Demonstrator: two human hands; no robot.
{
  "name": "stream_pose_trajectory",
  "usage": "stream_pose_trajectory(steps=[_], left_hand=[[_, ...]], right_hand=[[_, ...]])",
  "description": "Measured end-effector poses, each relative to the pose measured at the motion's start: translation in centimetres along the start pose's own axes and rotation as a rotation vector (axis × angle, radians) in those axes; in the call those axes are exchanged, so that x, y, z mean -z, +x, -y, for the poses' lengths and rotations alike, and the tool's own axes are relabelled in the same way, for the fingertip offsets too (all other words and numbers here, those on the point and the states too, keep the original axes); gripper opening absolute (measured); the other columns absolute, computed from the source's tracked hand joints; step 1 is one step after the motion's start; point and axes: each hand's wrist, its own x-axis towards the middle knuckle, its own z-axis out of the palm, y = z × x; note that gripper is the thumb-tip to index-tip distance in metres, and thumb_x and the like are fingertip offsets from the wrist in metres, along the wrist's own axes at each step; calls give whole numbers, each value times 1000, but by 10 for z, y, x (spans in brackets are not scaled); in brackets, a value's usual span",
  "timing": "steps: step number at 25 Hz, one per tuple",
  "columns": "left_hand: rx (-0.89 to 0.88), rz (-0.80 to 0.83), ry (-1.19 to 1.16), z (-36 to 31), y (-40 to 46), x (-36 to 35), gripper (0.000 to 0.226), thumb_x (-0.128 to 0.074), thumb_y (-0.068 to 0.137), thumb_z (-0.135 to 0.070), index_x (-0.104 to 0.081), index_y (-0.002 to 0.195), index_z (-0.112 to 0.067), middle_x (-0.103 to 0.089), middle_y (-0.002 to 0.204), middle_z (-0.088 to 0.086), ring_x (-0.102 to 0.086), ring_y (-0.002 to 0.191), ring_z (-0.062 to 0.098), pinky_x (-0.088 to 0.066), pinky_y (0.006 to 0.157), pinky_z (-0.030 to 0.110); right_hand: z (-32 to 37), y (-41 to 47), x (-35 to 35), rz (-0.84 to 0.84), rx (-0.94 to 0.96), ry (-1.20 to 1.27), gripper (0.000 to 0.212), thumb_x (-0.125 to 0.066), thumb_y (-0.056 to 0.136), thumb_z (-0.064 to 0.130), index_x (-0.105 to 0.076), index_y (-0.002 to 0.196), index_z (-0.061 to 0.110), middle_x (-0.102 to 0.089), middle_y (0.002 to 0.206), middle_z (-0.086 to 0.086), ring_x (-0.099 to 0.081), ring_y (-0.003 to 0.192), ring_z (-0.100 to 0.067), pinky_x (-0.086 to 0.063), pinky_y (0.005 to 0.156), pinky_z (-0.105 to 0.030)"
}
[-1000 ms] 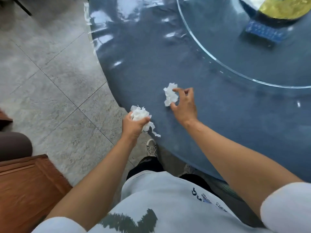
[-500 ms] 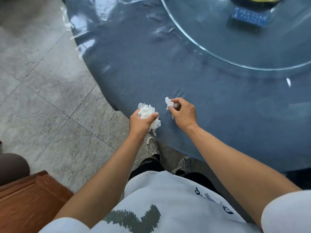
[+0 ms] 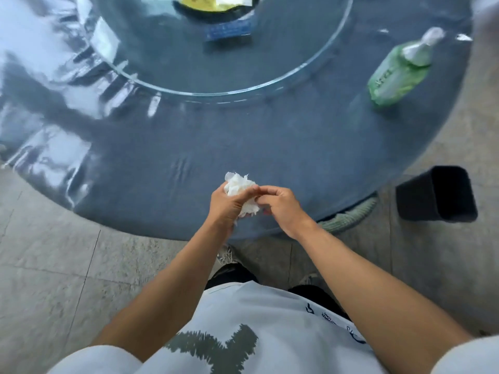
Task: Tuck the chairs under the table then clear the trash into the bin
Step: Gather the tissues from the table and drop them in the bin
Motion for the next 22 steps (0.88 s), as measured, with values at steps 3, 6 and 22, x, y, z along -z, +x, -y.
stream_pose_trajectory(steps=[3, 6, 22], left_hand=[[-47, 37, 156, 16, -16, -78, 27, -86, 78, -9, -67, 96, -9, -70, 83, 12, -68, 76, 28, -56, 67, 40], [-98, 84, 323, 37, -21, -159, 28, -87, 77, -10, -67, 97, -7, -72, 81, 9, -71, 74, 25, -60, 67, 41], [-392, 176, 868, 37, 99, -500, 23, -74, 76, -34, -62, 88, -19, -70, 85, 1, -68, 79, 20, -57, 76, 46]], right_hand=[[-11, -21, 90, -122, 35, 119, 36, -53, 90, -7, -75, 101, 20, -66, 78, 1, -60, 62, -10, -43, 59, -26], [-27, -35, 179, -337, 116, -77, 31, -58, 87, 8, -73, 103, 30, -68, 93, 2, -64, 79, -11, -53, 77, -34], [-18, 39, 527, -393, -44, -1066, 69, -24, 100, 68, -6, 162, 41, 9, 172, 1, 14, 157, -27, 8, 126, -53]])
